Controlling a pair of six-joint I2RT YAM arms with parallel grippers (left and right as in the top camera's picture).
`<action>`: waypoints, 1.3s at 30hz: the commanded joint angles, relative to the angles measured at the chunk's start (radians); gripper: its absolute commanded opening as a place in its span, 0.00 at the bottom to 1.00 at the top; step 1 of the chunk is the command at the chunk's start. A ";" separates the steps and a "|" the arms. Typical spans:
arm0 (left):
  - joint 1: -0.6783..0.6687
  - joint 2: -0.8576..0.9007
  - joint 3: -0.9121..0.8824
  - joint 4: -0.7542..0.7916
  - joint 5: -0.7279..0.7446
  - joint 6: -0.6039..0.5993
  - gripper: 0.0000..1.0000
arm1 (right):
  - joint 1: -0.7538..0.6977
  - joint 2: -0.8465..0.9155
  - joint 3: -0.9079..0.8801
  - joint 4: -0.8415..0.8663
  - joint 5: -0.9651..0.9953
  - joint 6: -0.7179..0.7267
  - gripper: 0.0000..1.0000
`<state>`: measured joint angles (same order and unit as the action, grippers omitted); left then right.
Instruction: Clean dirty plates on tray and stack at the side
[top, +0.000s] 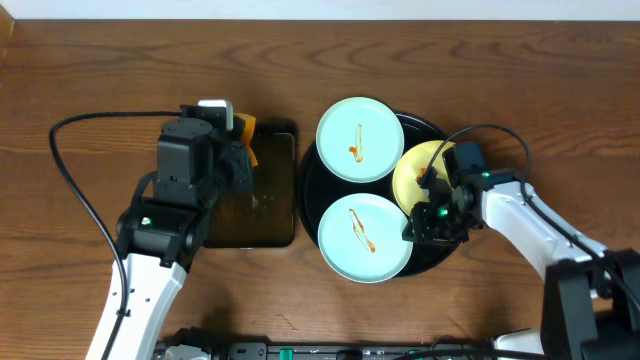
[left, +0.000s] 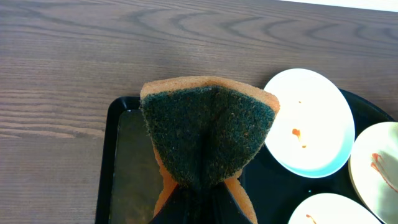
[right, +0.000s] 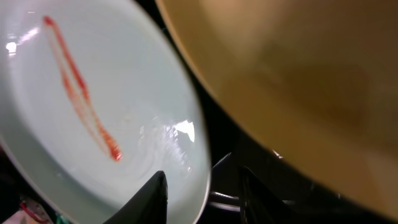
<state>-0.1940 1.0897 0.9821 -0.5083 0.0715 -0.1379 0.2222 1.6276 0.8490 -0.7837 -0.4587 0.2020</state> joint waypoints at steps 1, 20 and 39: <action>-0.003 -0.013 0.028 0.009 -0.012 -0.005 0.08 | 0.007 0.042 0.011 0.011 -0.002 0.011 0.29; -0.003 -0.012 0.023 -0.017 -0.011 -0.006 0.08 | 0.008 0.068 0.011 0.017 -0.002 0.011 0.01; -0.003 0.056 0.015 -0.024 -0.011 -0.045 0.08 | 0.008 0.068 0.011 0.009 -0.002 0.011 0.01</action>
<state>-0.1936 1.0992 0.9821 -0.5278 0.0715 -0.1398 0.2230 1.6936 0.8497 -0.7689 -0.4583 0.2142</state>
